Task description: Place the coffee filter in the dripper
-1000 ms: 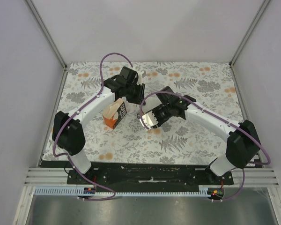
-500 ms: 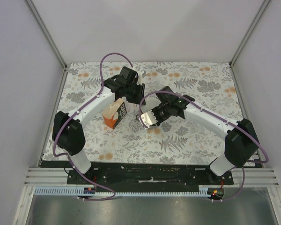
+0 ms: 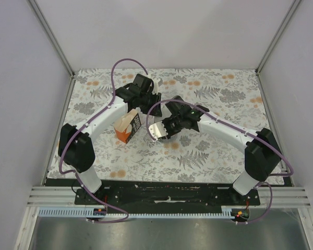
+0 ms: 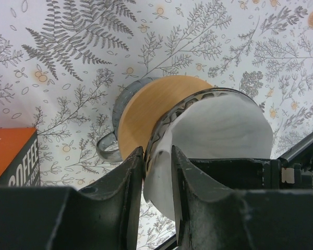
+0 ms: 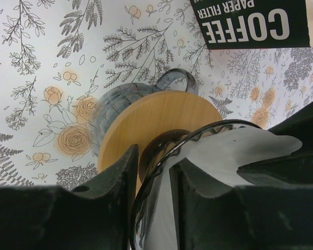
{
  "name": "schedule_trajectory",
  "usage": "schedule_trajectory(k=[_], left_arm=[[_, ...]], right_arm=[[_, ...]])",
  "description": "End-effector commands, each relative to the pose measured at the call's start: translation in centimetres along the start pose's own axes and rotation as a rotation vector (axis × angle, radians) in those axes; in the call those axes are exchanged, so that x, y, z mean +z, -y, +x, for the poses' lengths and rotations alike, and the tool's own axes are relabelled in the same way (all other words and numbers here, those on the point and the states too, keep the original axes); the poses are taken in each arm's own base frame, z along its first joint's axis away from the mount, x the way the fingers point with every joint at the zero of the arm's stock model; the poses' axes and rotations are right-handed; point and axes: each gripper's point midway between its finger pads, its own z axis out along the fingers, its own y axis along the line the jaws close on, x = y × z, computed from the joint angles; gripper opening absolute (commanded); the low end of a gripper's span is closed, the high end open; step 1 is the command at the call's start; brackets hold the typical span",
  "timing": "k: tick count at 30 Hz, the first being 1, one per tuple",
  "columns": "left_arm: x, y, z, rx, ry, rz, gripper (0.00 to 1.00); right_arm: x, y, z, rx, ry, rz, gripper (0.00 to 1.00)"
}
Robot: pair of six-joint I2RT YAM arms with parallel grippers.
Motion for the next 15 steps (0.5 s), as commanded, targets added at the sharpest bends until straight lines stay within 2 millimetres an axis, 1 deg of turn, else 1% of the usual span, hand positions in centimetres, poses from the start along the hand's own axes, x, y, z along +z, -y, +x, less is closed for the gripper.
schedule_trajectory(k=[1,5,7,8,9,10,12,15], left_arm=[[-0.7,0.9,-1.4,0.014,0.045,0.025,0.34],[-0.7,0.9,-1.4,0.013,0.044,0.028,0.34],[-0.6,0.9,-1.3,0.012,0.042,0.027,0.34],[-0.6,0.9,-1.3,0.014,0.043,0.028,0.34],[-0.6,0.9,-1.3,0.014,0.043,0.026,0.34],[-0.6,0.8,-1.3,0.014,0.044,0.025,0.34],[-0.7,0.9,-1.4,0.018,0.048,0.024,0.34],[-1.0,1.0,-1.7,0.023,0.058,0.025,0.34]], right_arm=[[0.5,0.3,0.5,0.043,-0.039,0.0,0.32],[0.3,0.2,0.5,0.052,-0.04,-0.003,0.19],[0.2,0.2,0.6,0.055,-0.046,-0.001,0.18],[0.1,0.1,0.6,0.057,-0.048,0.0,0.2],[0.1,0.2,0.6,0.06,-0.051,0.005,0.28],[0.0,0.3,0.6,0.064,-0.052,0.01,0.39],[-0.2,0.3,0.6,0.062,-0.058,0.018,0.54],[-1.0,0.4,0.6,0.051,-0.068,0.042,0.64]])
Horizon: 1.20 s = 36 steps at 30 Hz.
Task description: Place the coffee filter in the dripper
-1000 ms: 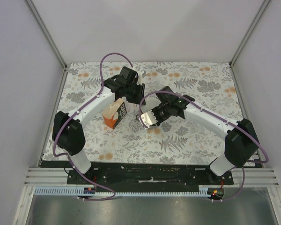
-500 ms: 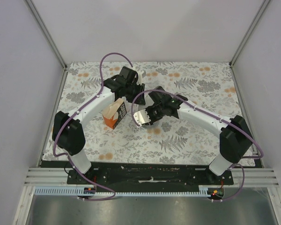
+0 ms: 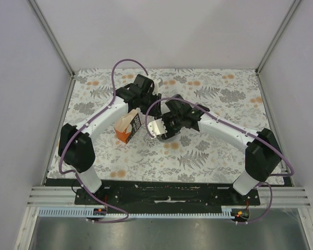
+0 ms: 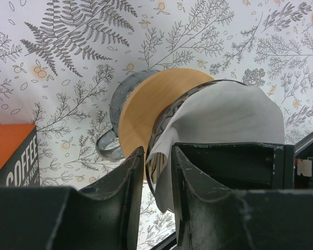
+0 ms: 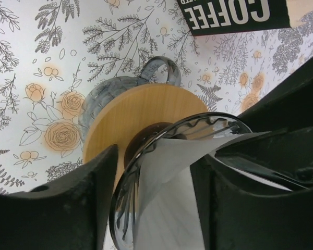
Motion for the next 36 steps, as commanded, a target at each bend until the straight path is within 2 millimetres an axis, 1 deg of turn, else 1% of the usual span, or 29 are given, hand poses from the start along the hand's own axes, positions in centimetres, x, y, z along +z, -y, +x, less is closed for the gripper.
schedule_trajectory(k=[1,3,4,6,7,9,12,15,18,22,26,28,30,31,34,36], left_arm=[[-1.1,1.4,-2.1,0.034,0.074,0.043,0.34],[-1.3,1.4,-2.3,0.037,0.078,0.041,0.36],[-1.3,1.4,-2.3,0.04,0.078,0.041,0.39],[-1.4,1.4,-2.3,0.041,0.081,0.042,0.44],[-1.5,1.4,-2.3,0.042,0.08,0.04,0.45],[-1.6,1.4,-2.3,0.047,0.083,0.04,0.47],[-2.0,1.2,-2.6,0.056,0.094,0.029,0.49],[-2.8,1.7,-3.6,0.075,0.122,0.038,0.51],[-3.3,2.0,-4.1,0.089,0.135,0.042,0.54],[-3.8,2.0,-4.6,0.1,0.152,0.04,0.55],[-4.7,1.9,-5.6,0.101,0.183,0.034,0.55],[-5.4,1.5,-6.5,0.094,0.209,0.033,0.55],[-6.4,1.0,-7.8,0.085,0.246,0.027,0.56],[-7.0,0.7,-8.3,0.084,0.266,0.022,0.55],[-8.7,-0.7,-10.0,0.077,0.328,-0.009,0.56],[-9.9,-2.3,-10.9,0.071,0.369,-0.064,0.57]], right_arm=[[-1.0,-0.6,0.1,0.011,-0.019,-0.001,0.68],[-1.6,-0.5,-0.2,0.007,-0.012,0.011,0.71],[-1.9,-0.5,-0.4,0.003,-0.005,0.016,0.73],[-2.6,-0.4,-0.9,-0.005,0.011,0.032,0.81],[-2.9,-0.4,-1.1,-0.007,0.019,0.035,0.85],[-3.5,-0.4,-1.5,-0.014,0.036,0.047,0.98],[-4.3,-0.5,-2.1,-0.021,0.056,0.061,0.98],[-5.1,-0.4,-2.5,-0.024,0.071,0.082,0.98],[-6.0,-0.4,-3.0,-0.016,0.093,0.099,0.98],[-7.9,-0.2,-3.4,0.011,0.141,0.138,0.98],[-10.5,0.9,-3.4,0.112,0.216,0.207,0.98],[-12.2,1.9,-3.1,0.194,0.265,0.262,0.98],[-14.0,3.3,-2.6,0.292,0.311,0.34,0.98],[-14.9,4.2,-1.9,0.36,0.327,0.388,0.98],[-16.9,6.2,1.0,0.568,0.334,0.531,0.98],[-17.7,6.9,3.4,0.703,0.313,0.617,0.98]])
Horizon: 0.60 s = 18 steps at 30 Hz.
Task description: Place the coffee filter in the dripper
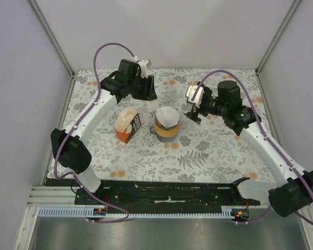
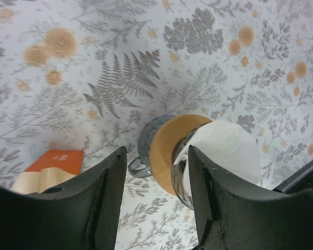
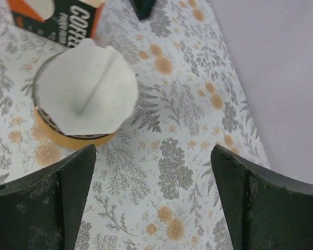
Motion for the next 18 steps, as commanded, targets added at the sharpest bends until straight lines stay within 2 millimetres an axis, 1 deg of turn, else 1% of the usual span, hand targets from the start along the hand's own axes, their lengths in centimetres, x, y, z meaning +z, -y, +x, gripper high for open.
schedule_trajectory(k=[1,2,5,7,9,11,13,14,17,18], left_arm=[[-4.9,-2.2,-5.8,0.055,0.208,-0.081,0.58],[-5.5,-3.5,-6.2,0.045,0.227,-0.127,0.58],[-7.9,-8.1,-7.4,0.006,0.304,-0.269,0.58],[-9.5,-11.1,-7.5,-0.028,0.344,-0.341,0.59],[-10.8,-13.9,-6.9,-0.061,0.365,-0.401,0.59],[-12.1,-16.2,-6.3,-0.087,0.385,-0.454,0.58],[-13.0,-18.0,-5.5,-0.099,0.389,-0.497,0.59],[-13.9,-19.3,-5.0,-0.11,0.396,-0.551,0.59],[-15.5,-22.1,-3.2,-0.131,0.399,-0.651,0.6],[-16.4,-23.6,-2.3,-0.144,0.4,-0.696,0.6]], right_arm=[[-1.4,4.7,1.0,0.336,0.046,0.244,0.98],[-1.9,5.8,2.0,0.408,0.034,0.311,0.98],[-4.0,8.6,5.9,0.636,-0.009,0.496,0.98],[-5.2,9.6,8.3,0.771,-0.024,0.575,0.98],[-6.4,10.4,10.8,0.853,-0.057,0.667,0.98],[-7.2,10.9,12.6,0.943,-0.078,0.758,0.98],[-7.7,11.0,14.1,0.986,-0.108,0.826,0.98],[-8.0,11.1,14.9,1.009,-0.124,0.871,0.98],[-9.1,11.1,16.8,1.055,-0.172,0.989,0.98],[-9.3,11.1,17.3,1.065,-0.185,1.014,0.98]])
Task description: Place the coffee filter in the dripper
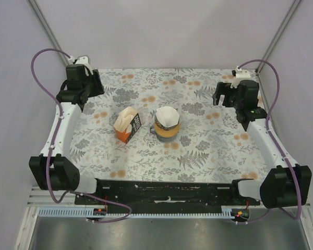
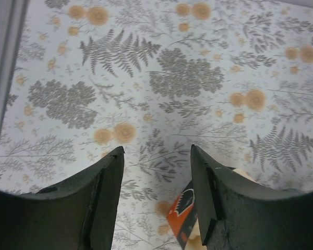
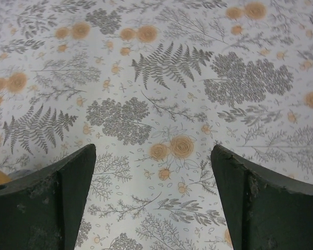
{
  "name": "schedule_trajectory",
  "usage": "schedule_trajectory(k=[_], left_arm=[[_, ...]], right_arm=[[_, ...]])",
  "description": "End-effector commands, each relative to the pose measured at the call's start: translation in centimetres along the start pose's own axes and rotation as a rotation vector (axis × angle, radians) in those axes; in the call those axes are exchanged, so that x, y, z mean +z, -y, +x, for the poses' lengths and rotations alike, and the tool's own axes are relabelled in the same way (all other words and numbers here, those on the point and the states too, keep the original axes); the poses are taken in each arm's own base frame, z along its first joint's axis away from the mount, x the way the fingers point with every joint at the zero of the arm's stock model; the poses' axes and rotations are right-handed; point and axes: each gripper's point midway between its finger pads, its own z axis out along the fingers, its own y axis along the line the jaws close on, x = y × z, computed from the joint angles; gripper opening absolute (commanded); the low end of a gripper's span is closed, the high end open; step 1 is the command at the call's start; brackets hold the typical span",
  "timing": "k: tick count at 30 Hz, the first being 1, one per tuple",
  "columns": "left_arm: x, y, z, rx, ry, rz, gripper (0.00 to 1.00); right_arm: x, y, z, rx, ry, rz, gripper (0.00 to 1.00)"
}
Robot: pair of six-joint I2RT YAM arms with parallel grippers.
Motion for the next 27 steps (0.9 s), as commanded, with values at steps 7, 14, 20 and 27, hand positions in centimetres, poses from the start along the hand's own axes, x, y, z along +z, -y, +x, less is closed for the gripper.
schedule_trajectory(k=[7,14,20,27], left_arm=[[-1.2,-10.6,3.2,0.027,0.047,-0.263,0.62],[-0.6,-12.5,7.6,0.031,0.024,-0.318,0.62],[0.6,-12.1,9.7,0.01,0.011,-0.271,0.62],[1.1,-11.6,10.7,-0.018,0.005,-0.237,0.62]], right_arm=[[0.2,3.7,0.5,0.153,0.039,0.241,0.98],[0.1,3.2,0.7,0.155,0.058,0.21,0.98],[0.2,3.0,0.9,0.155,0.064,0.197,0.98],[-0.3,3.4,0.4,0.141,0.143,0.208,0.98]])
